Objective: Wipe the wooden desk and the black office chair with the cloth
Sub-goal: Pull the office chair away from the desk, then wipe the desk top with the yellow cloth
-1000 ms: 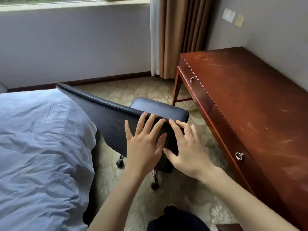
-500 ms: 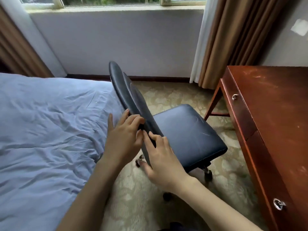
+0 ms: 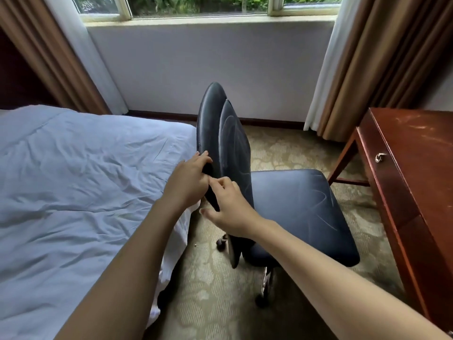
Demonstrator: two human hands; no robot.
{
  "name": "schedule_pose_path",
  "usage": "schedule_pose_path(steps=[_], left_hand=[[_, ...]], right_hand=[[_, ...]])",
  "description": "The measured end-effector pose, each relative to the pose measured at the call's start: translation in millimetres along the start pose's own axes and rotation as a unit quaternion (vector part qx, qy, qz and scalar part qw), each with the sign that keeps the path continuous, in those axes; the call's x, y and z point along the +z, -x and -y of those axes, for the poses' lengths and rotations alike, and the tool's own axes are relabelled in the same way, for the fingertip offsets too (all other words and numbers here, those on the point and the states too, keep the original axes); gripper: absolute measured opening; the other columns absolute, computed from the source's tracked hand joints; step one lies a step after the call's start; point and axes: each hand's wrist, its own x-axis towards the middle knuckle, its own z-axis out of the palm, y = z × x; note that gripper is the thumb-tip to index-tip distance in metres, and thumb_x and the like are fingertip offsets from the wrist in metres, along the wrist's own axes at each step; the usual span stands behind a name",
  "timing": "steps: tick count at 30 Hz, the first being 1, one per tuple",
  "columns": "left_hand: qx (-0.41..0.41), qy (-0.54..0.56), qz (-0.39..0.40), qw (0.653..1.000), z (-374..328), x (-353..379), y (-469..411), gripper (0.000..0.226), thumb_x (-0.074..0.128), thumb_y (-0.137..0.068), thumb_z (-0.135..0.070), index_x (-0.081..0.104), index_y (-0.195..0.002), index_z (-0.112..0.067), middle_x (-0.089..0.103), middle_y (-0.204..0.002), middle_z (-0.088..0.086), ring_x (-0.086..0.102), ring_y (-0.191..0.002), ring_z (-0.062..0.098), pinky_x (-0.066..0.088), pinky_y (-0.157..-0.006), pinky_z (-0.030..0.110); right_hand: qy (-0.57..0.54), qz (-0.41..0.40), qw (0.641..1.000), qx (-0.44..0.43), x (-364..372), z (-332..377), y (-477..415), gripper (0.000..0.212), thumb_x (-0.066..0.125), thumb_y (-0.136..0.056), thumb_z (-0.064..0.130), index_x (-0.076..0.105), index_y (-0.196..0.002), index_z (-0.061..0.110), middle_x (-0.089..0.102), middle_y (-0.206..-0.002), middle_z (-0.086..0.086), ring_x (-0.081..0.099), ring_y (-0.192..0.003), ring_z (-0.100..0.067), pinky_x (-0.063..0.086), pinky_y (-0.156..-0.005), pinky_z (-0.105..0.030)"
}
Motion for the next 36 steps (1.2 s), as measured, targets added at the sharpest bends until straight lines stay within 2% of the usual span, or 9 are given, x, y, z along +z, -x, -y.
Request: schedule_pose_path(steps=[7, 10, 12, 17, 19, 22, 25, 28, 36], left_hand=[[-0.008, -0.035, -0.004, 0.999, 16.2, -11.8, -26.1, 0.039, 0.047, -0.09, -0.01, 0.053, -0.128, -0.01, 0.05, -0.14, 0.011, 0.04, -0.133, 0.029, 0.025, -0.112, 0.042], [-0.009, -0.101, -0.065, 0.993, 5.0, 0.5, -30.2, 0.037, 0.048, -0.092, -0.02, 0.054, -0.128, -0.012, 0.05, -0.139, 0.011, 0.025, -0.141, 0.03, 0.005, -0.116, 0.049], [0.036, -0.101, -0.087, 0.99, -13.4, 25.3, -25.4, 0.039, 0.049, -0.092, -0.025, 0.055, -0.128, -0.014, 0.046, -0.143, 0.011, 0.017, -0.143, 0.032, 0.002, -0.115, 0.05], [0.111, -0.024, 0.016, 0.993, -72.9, 90.4, -2.1, 0.037, 0.048, -0.094, -0.032, 0.055, -0.129, -0.02, 0.049, -0.14, 0.001, 0.027, -0.139, 0.025, 0.004, -0.115, 0.046], [0.149, 0.011, 0.065, 0.987, -105.3, 111.8, 7.0, 0.036, 0.046, -0.096, -0.033, 0.053, -0.13, -0.022, 0.051, -0.137, -0.003, 0.036, -0.133, 0.02, 0.01, -0.116, 0.043], [0.216, 0.052, 0.124, 0.967, -156.6, 134.1, 29.2, 0.031, 0.045, -0.095, -0.03, 0.058, -0.122, -0.022, 0.06, -0.126, -0.001, 0.05, -0.117, 0.022, 0.022, -0.111, 0.045], [0.266, 0.084, 0.166, 0.946, -208.0, 147.3, 58.3, 0.027, 0.043, -0.095, -0.028, 0.061, -0.115, -0.022, 0.065, -0.116, -0.004, 0.056, -0.107, 0.019, 0.016, -0.111, 0.046], [0.332, 0.103, 0.188, 0.918, -257.3, 153.1, 94.1, 0.028, 0.042, -0.095, -0.028, 0.061, -0.115, -0.022, 0.065, -0.115, -0.003, 0.057, -0.107, 0.02, 0.022, -0.11, 0.043], [0.469, 0.171, 0.258, 0.828, -348.7, 160.5, 204.1, 0.023, 0.045, -0.094, -0.028, 0.065, -0.102, -0.021, 0.071, -0.093, -0.001, 0.064, -0.084, 0.021, 0.048, -0.088, 0.042]], right_hand=[[-0.106, 0.02, 0.993, 0.05, -3.0, 0.6, -21.6, 0.071, 0.061, -0.089, 0.018, 0.023, -0.15, 0.017, 0.034, -0.145, -0.005, 0.033, -0.133, -0.019, 0.028, -0.111, -0.032], [-0.12, -0.012, 0.988, 0.095, -16.4, -14.3, -13.9, 0.056, 0.056, -0.094, 0.016, 0.034, -0.145, 0.011, 0.042, -0.141, -0.005, 0.042, -0.127, -0.016, 0.033, -0.1, -0.022], [-0.131, -0.052, 0.98, 0.14, -26.3, -34.2, 0.6, 0.053, 0.056, -0.095, 0.018, 0.037, -0.144, 0.015, 0.047, -0.139, -0.005, 0.046, -0.125, -0.017, 0.035, -0.096, -0.02], [-0.095, -0.146, 0.96, 0.218, -50.1, -79.0, 66.4, 0.041, 0.057, -0.094, 0.02, 0.051, -0.134, 0.016, 0.06, -0.125, -0.001, 0.057, -0.111, -0.013, 0.043, -0.099, -0.029], [-0.087, -0.199, 0.942, 0.256, -63.1, -91.4, 106.4, 0.037, 0.058, -0.093, 0.018, 0.056, -0.13, 0.017, 0.064, -0.119, 0.001, 0.059, -0.107, -0.011, 0.044, -0.1, -0.034], [-0.076, -0.258, 0.911, 0.311, -82.3, -95.7, 172.7, 0.035, 0.058, -0.093, 0.013, 0.058, -0.127, 0.015, 0.064, -0.118, -0.001, 0.059, -0.107, -0.011, 0.045, -0.099, -0.029], [-0.068, -0.311, 0.878, 0.358, -96.0, -86.1, 240.5, 0.033, 0.057, -0.094, 0.015, 0.059, -0.128, 0.017, 0.065, -0.119, 0.003, 0.058, -0.109, -0.005, 0.044, -0.097, -0.02], [-0.069, -0.387, 0.829, 0.397, -100.4, -73.3, 304.5, 0.031, 0.057, -0.094, 0.016, 0.061, -0.125, 0.019, 0.066, -0.116, 0.006, 0.059, -0.109, -0.004, 0.045, -0.099, -0.023], [-0.106, -0.579, 0.698, 0.408, -84.8, -34.1, 442.6, 0.024, 0.054, -0.095, 0.016, 0.063, -0.114, 0.029, 0.067, -0.11, 0.01, 0.06, -0.107, -0.001, 0.047, -0.096, -0.02]])
